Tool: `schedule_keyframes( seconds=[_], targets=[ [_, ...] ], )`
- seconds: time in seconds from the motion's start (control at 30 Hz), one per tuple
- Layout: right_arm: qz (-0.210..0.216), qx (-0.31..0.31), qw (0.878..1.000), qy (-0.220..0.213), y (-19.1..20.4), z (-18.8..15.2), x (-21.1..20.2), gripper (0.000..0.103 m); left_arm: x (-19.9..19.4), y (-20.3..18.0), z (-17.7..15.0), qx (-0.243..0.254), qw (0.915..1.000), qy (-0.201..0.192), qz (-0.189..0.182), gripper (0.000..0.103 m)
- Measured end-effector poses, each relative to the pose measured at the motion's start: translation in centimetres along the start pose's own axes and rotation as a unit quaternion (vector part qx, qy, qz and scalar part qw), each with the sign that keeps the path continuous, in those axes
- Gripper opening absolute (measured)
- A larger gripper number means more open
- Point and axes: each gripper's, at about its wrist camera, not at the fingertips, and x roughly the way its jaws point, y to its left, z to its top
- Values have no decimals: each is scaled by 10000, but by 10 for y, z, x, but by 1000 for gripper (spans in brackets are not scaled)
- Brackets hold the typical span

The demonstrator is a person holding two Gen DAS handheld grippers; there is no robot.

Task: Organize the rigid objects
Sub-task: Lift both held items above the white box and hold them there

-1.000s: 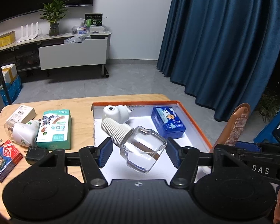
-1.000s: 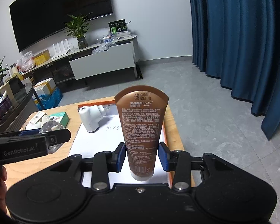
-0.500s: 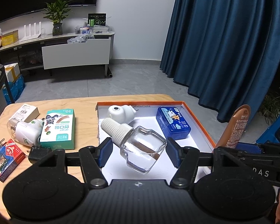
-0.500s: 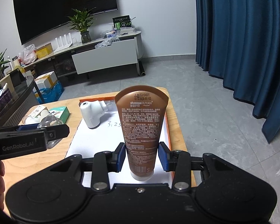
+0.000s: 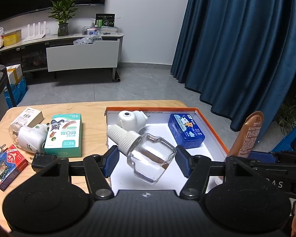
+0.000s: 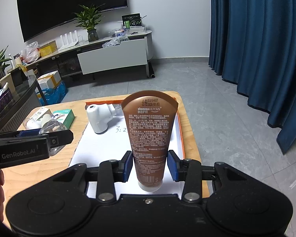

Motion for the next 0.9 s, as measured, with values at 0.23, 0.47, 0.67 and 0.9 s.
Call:
schedule_keyframes(
  seconds=[0.23, 0.47, 0.67, 0.9],
  targets=[
    [-8, -49, 10000, 43, -1, 0, 3, 47, 0, 0, 0, -21, 10000, -3, 2, 63],
    [-27, -79, 9999, 85, -1, 2, 6, 47, 0, 0, 0, -20, 10000, -1, 3, 63],
    [-44, -85, 9999, 115, -1, 4, 7, 47, 1, 1, 0, -13, 10000, -1, 3, 63],
    [-55, -91, 9999, 113, 0, 4, 8, 47, 1, 2, 0, -19, 10000, 6, -2, 63]
  ],
)
